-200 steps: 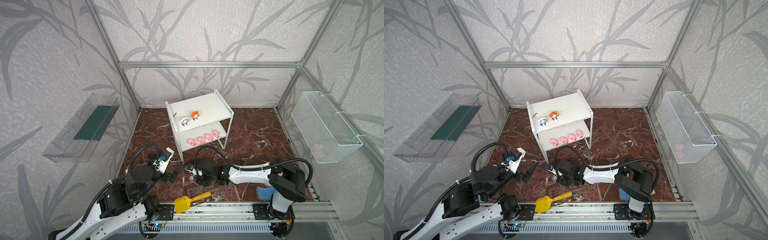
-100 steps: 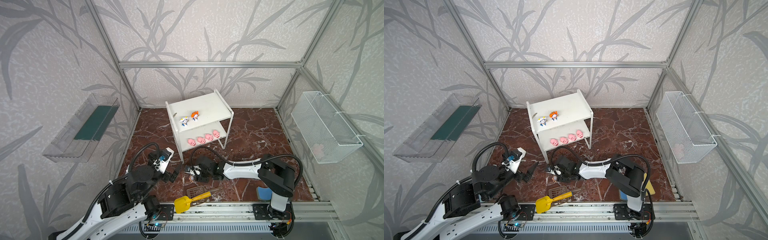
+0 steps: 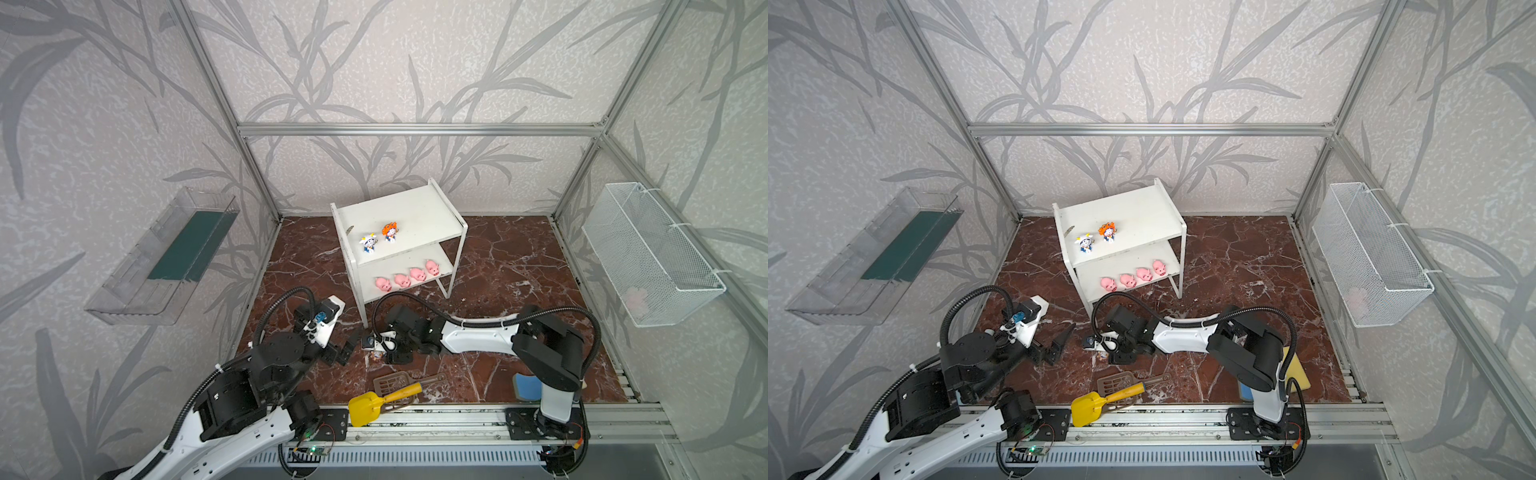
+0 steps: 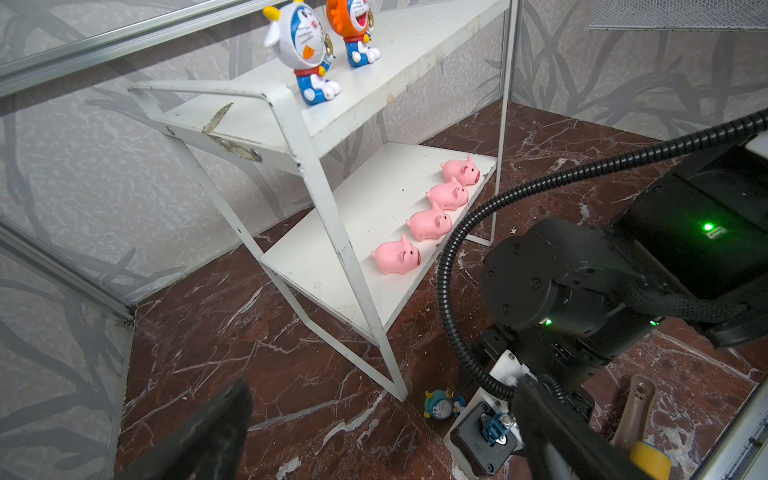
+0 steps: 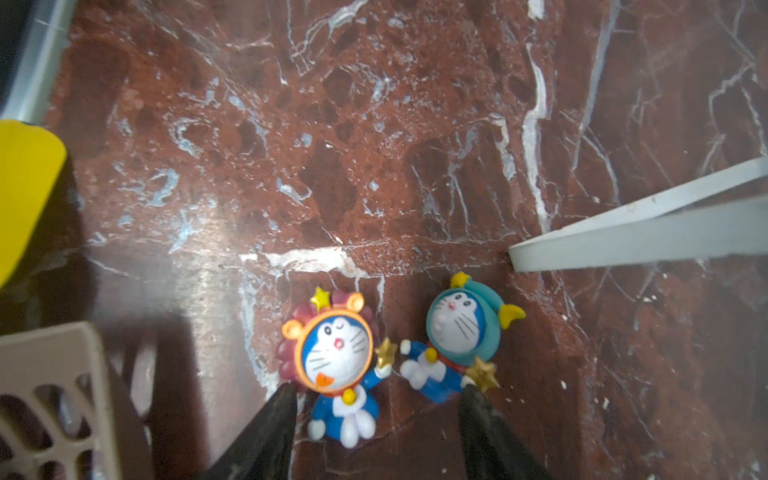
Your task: Place and organize the plastic toys onto the shelf
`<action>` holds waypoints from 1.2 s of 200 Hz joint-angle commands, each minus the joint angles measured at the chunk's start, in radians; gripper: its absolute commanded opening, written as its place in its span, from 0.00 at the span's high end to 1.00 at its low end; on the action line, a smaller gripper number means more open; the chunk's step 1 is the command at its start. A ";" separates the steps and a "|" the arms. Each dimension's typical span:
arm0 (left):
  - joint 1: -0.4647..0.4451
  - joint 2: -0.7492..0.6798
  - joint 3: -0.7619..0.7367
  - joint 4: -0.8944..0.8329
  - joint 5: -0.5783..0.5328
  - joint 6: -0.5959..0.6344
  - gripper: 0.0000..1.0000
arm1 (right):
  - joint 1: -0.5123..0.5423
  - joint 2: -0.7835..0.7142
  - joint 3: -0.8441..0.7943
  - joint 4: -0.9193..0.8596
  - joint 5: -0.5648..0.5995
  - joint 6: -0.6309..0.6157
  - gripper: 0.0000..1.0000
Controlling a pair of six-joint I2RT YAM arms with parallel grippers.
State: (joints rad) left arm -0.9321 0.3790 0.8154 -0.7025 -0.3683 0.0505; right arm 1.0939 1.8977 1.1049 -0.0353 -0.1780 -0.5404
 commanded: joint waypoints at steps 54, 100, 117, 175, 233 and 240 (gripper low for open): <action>0.015 -0.009 -0.012 0.018 0.006 0.006 0.01 | -0.004 0.050 0.034 -0.050 -0.050 0.007 0.48; 0.019 -0.006 -0.012 0.019 0.011 0.005 0.01 | -0.008 0.050 0.024 -0.059 -0.067 0.013 0.54; 0.021 -0.003 -0.012 0.020 0.012 0.003 0.01 | -0.010 0.049 0.018 -0.060 -0.068 0.015 0.66; 0.024 0.000 -0.010 0.018 0.017 0.000 0.01 | -0.033 0.010 -0.041 -0.034 -0.024 0.041 0.76; 0.029 0.004 -0.009 0.020 0.021 0.001 0.01 | -0.061 -0.071 -0.129 -0.021 -0.004 0.055 0.78; 0.029 0.003 -0.009 0.021 0.020 0.000 0.01 | -0.062 -0.081 -0.143 -0.018 0.003 0.061 0.78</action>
State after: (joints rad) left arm -0.9092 0.3744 0.8135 -0.7021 -0.3542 0.0509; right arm 1.0389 1.8519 1.0142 -0.0017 -0.2131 -0.5003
